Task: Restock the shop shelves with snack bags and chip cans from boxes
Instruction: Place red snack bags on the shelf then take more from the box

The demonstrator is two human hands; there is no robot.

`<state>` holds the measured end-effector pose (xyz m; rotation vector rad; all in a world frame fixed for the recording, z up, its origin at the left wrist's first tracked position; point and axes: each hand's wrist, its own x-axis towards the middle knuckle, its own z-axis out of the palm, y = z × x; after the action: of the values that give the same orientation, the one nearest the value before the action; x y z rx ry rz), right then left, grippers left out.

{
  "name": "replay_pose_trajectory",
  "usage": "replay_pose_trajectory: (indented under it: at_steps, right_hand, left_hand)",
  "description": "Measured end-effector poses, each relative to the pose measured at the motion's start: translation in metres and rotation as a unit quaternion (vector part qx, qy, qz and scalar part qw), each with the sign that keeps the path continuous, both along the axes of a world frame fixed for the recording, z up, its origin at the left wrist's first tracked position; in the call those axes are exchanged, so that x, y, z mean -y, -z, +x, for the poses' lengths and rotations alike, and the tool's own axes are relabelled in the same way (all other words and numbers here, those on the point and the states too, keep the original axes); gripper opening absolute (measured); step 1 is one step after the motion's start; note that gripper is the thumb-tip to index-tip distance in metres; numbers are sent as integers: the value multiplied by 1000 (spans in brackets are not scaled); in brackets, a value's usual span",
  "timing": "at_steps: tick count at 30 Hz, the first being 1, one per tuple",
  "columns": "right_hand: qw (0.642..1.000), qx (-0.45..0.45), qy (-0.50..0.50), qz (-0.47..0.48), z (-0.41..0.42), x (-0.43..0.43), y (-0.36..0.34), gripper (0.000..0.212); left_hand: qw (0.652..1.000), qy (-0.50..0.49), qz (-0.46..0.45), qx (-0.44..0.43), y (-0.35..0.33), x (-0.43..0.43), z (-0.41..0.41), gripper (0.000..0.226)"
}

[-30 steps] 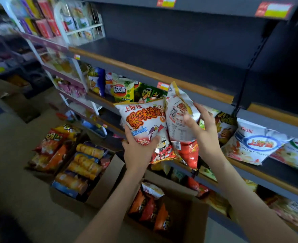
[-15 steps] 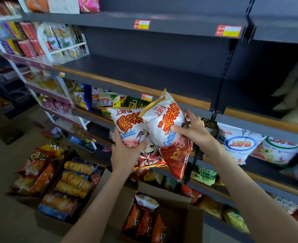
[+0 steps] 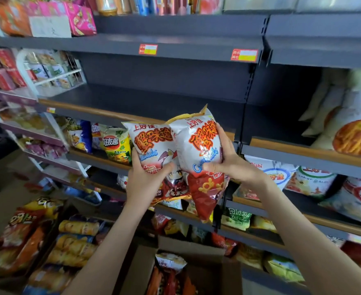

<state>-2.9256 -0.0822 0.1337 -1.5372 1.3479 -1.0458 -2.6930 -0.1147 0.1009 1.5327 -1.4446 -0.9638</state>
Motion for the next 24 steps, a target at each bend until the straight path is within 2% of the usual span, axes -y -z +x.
replay_pose_trajectory:
  at_steps: [2, 6, 11, 13, 18, 20, 24]
  right_hand:
    - [999, -29, 42, -19, -2, -1, -5, 124]
    - [982, -3, 162, -97, -6, -3, -16, 104]
    - [950, 10, 275, -147, -23, -7, -34, 111]
    - [929, -9, 328, -172, -32, -9, -41, 108]
    - [848, -86, 485, -197, -53, -9, -53, 108]
    - [835, -116, 506, -183, -62, -6, -55, 109]
    - [849, -150, 480, -160, -74, -6, -63, 111]
  left_hand:
    - [1000, 10, -24, 6, -6, 6, -6, 113]
    - [998, 27, -55, -22, -17, 17, -17, 119]
    - [992, 53, -100, -54, -32, 29, -36, 110]
    - [990, 64, -107, -67, -37, 33, -43, 108]
    - [988, 72, -112, -75, -47, 40, -62, 111]
    - [988, 74, -112, -75, -50, 42, -71, 111]
    - [986, 85, -100, -99, -50, 53, -90, 116]
